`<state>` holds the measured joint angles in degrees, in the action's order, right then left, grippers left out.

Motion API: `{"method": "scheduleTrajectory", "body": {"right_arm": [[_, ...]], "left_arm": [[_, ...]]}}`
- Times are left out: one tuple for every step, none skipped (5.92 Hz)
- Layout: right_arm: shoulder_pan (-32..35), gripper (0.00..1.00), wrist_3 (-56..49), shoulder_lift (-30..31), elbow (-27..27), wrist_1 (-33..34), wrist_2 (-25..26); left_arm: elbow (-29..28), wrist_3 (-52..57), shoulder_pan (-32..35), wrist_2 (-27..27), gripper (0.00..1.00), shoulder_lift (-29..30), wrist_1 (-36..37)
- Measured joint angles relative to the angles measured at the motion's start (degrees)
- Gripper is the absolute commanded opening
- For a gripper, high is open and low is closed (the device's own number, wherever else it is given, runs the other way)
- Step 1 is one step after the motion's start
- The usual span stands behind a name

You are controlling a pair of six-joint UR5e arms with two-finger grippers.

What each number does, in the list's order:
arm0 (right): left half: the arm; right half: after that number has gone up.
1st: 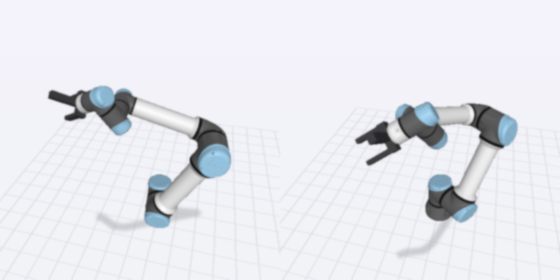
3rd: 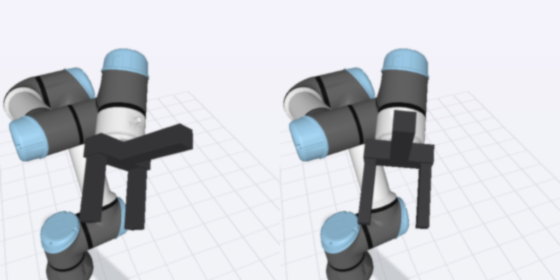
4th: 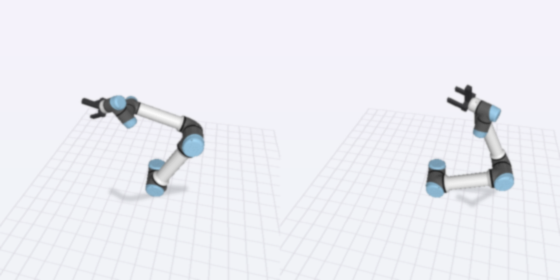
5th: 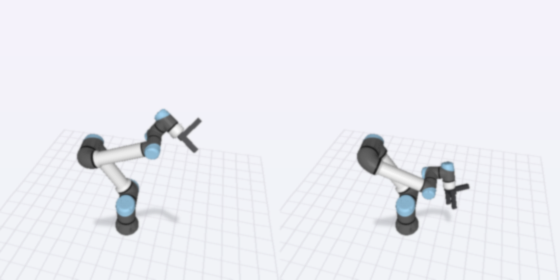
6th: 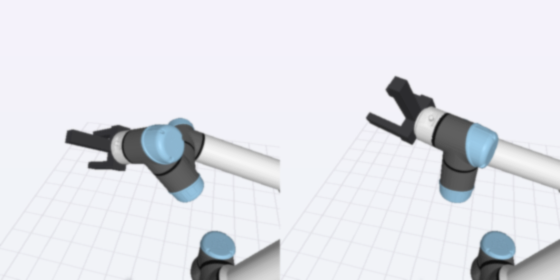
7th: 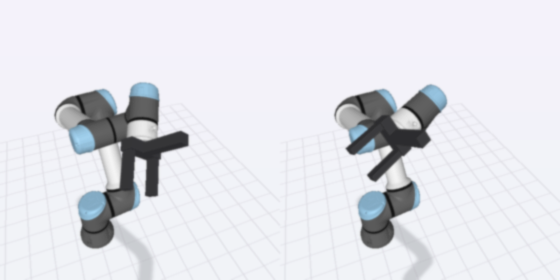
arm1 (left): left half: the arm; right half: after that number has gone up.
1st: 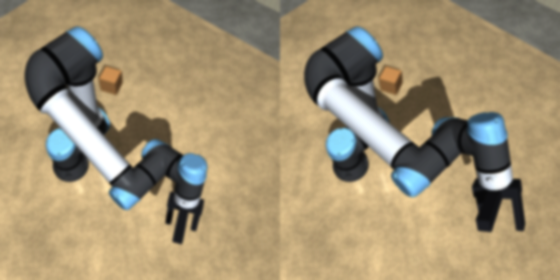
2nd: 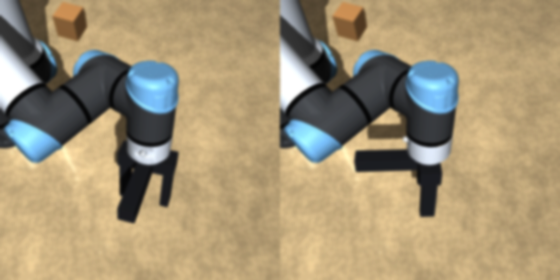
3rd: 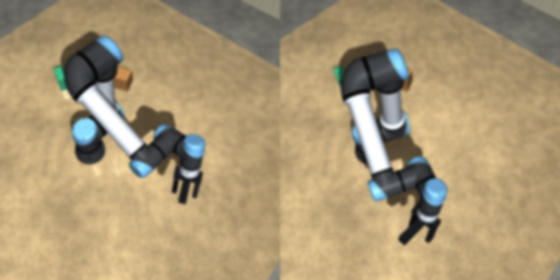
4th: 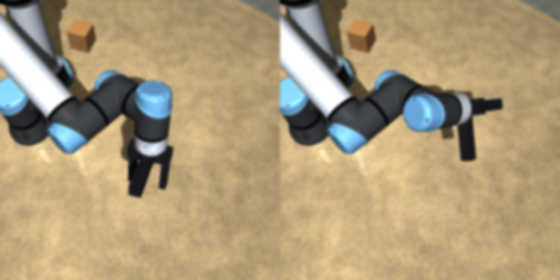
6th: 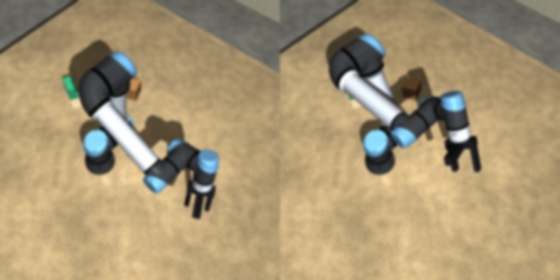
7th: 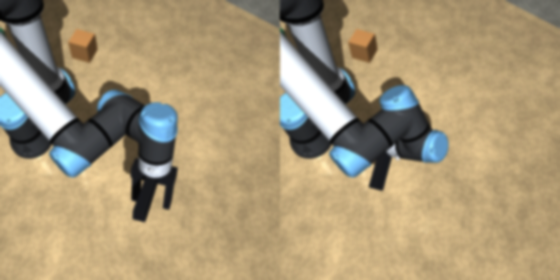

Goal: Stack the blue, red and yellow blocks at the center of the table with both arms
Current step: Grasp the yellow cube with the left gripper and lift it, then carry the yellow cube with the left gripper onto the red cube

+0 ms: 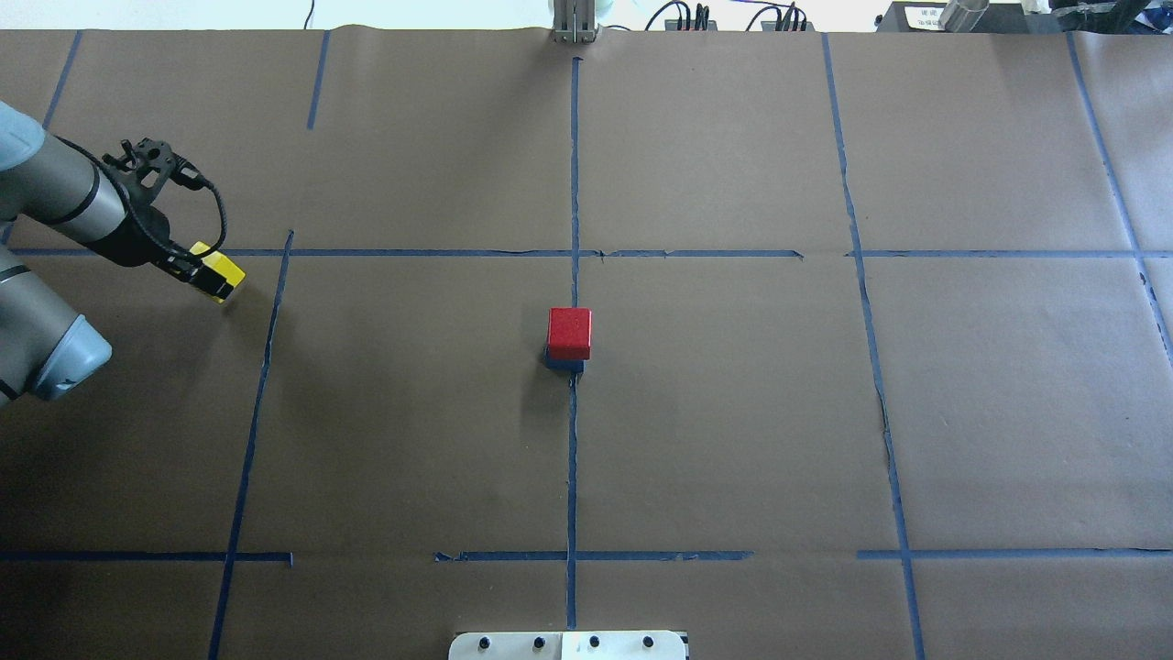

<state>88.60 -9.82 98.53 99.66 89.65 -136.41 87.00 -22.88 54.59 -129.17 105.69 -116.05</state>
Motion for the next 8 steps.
{"method": "scheduleTrajectory", "body": {"right_arm": [[0.0,1.0,0.0,0.0,0.0,0.0,0.0],[0.0,1.0,0.1,0.0,0.0,0.0,0.0],[0.0,1.0,0.1,0.0,0.0,0.0,0.0],[0.0,1.0,0.1,0.0,-0.1,0.0,0.0],[0.0,1.0,0.1,0.0,-0.1,0.0,0.0],[0.0,1.0,0.1,0.0,-0.1,0.0,0.0],[0.0,1.0,0.1,0.0,-0.1,0.0,0.0],[0.0,1.0,0.1,0.0,-0.1,0.0,0.0]], "left_arm": [[4.2,-7.9,-1.5,0.1,0.09,3.3,7.3],[7.7,-17.1,-4.7,2.8,0.09,8.1,14.9],[9.5,-25.7,-8.9,7.6,0.09,13.9,21.5],[9.8,-32.3,-13.0,11.4,0.1,20.4,28.0],[9.4,-37.3,-16.2,13.9,0.1,26.7,33.5],[7.8,-41.0,-19.1,16.3,0.13,32.0,36.8],[5.1,-43.1,-21.4,18.3,0.15,35.7,37.9],[2.7,-44.1,-23.3,19.7,0.17,38.1,38.0]]}}
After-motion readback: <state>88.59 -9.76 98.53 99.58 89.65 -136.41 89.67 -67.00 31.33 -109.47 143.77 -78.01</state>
